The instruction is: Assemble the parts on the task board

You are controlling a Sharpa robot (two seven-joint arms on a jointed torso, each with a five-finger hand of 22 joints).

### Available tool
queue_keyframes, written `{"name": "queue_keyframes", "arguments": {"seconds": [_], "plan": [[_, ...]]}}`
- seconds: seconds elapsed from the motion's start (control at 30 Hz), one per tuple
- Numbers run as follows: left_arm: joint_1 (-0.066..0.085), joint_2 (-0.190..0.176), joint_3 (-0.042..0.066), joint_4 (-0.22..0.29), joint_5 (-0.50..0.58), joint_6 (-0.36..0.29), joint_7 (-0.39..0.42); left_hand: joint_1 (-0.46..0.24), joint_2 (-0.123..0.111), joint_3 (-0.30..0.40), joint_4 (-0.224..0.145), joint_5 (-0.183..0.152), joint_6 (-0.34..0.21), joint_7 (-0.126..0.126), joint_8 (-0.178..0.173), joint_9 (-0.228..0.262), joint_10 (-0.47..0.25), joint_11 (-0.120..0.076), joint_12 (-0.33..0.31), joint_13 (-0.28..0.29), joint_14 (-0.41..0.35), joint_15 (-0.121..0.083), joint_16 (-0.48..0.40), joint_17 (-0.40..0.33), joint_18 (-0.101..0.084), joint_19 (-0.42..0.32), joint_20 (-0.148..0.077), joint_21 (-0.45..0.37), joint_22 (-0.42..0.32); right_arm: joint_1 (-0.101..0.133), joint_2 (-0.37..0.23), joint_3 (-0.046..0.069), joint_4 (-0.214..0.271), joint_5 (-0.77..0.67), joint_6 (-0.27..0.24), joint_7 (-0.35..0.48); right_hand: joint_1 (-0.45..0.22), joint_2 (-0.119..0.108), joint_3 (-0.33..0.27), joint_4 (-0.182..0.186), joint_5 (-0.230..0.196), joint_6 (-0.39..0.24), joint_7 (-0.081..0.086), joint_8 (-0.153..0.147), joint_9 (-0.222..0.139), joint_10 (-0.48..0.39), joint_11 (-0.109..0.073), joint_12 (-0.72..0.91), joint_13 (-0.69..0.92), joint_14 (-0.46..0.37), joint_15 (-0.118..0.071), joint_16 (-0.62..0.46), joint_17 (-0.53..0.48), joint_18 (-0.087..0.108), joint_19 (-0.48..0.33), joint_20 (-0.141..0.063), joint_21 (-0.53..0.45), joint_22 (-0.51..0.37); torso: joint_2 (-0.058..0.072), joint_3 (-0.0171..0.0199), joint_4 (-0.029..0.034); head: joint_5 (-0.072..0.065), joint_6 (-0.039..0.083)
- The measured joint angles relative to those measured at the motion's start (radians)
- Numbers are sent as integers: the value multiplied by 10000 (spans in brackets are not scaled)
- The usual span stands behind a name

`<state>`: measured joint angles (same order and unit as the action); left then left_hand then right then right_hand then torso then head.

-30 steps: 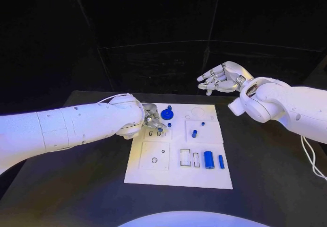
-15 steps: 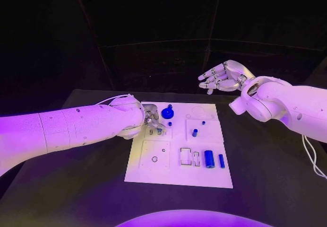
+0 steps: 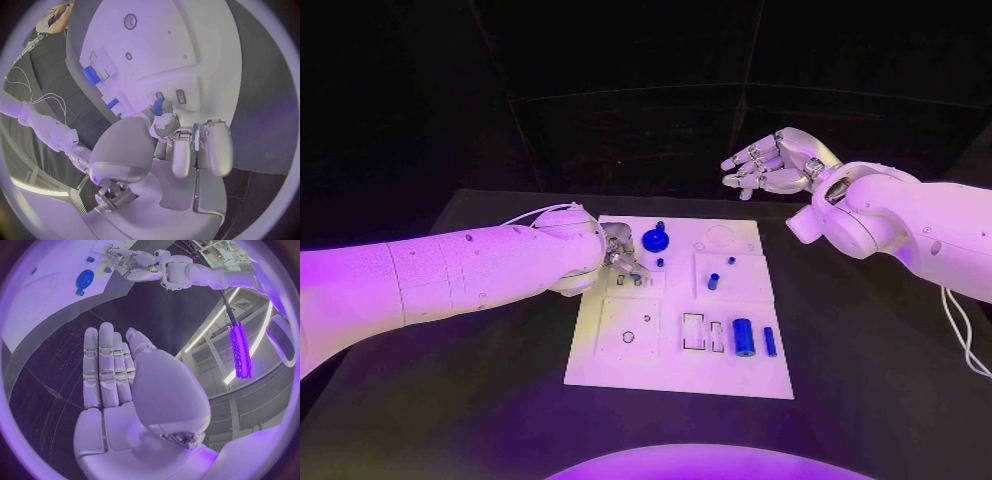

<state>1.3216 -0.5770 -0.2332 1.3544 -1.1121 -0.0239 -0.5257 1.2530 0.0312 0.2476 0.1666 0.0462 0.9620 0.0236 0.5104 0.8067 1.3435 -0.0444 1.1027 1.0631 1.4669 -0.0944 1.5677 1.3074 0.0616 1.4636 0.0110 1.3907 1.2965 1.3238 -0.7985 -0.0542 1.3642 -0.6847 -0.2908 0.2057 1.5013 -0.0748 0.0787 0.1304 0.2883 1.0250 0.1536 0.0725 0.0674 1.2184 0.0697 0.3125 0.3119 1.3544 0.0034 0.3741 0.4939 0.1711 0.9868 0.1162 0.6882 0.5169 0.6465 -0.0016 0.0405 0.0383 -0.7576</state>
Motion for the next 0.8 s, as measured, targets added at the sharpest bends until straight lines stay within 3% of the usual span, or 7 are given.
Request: {"name": "queue_keyframes", "arguments": {"seconds": [0.8], "plan": [[-92, 34, 20, 85, -115, 28, 8, -24, 21, 69, -13, -31, 14, 18, -32, 23, 7, -5, 0, -14, 0, 0, 0, 0, 0, 0, 0, 0, 11, 0, 13, 0, -18, -3, 25, 21, 0, 0, 0, 0, 0, 0, 0, 0, 0, 0, 0, 0, -7, 36, 36, 0, 5, 0, 0, 0, 0, 1, 3, 4, 12, 33, -74]]}}
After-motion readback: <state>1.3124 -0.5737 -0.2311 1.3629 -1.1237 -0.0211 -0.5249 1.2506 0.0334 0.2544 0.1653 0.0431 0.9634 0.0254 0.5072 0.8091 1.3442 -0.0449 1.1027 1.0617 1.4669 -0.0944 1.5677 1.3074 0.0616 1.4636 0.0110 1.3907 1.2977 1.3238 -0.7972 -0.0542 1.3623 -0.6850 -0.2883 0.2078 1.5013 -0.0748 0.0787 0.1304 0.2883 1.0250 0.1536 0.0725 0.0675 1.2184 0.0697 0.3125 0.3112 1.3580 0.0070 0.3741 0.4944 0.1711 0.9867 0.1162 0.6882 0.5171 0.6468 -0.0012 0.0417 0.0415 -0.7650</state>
